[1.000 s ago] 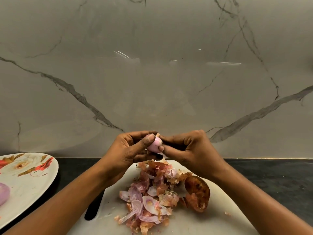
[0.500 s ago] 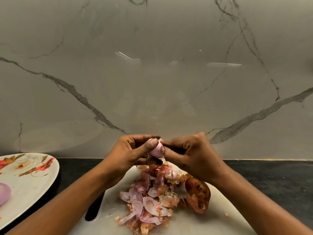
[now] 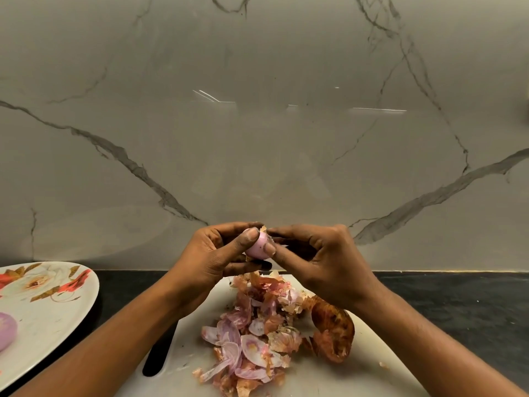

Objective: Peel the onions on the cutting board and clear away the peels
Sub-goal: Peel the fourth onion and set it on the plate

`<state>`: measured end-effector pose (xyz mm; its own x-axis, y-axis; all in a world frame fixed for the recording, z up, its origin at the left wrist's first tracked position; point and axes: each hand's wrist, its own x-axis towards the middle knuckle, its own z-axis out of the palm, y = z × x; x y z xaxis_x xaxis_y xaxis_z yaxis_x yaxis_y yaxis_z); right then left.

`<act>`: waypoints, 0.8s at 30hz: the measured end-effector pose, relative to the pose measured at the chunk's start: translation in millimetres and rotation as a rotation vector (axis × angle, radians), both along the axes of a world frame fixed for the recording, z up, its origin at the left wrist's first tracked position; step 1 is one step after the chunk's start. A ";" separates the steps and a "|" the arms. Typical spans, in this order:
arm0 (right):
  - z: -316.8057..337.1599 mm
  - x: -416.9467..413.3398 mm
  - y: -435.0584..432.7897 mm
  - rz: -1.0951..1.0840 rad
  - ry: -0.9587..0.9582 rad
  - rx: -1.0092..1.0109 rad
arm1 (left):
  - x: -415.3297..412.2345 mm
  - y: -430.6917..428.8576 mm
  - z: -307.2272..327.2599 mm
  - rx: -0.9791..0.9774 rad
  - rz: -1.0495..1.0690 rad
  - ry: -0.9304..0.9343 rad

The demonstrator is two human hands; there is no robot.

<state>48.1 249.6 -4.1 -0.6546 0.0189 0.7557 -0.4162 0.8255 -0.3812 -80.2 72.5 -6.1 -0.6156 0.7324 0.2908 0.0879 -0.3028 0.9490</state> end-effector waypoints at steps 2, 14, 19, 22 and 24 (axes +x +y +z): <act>-1.0 -0.2 -0.1 -0.013 0.008 0.013 | -0.5 0.7 -1.5 0.005 0.004 -0.001; -1.9 -4.7 8.3 -0.180 0.050 -0.058 | -2.2 1.3 -2.4 0.000 -0.075 -0.039; 2.1 -3.3 10.9 -0.132 -0.055 -0.250 | -3.8 1.9 -3.2 0.015 -0.068 -0.052; 0.4 -2.2 4.2 -0.054 -0.097 -0.234 | -2.8 2.2 -3.1 0.001 -0.012 -0.011; 0.2 0.6 -0.2 -0.019 -0.103 -0.184 | -1.3 3.4 -4.1 -0.009 0.029 0.040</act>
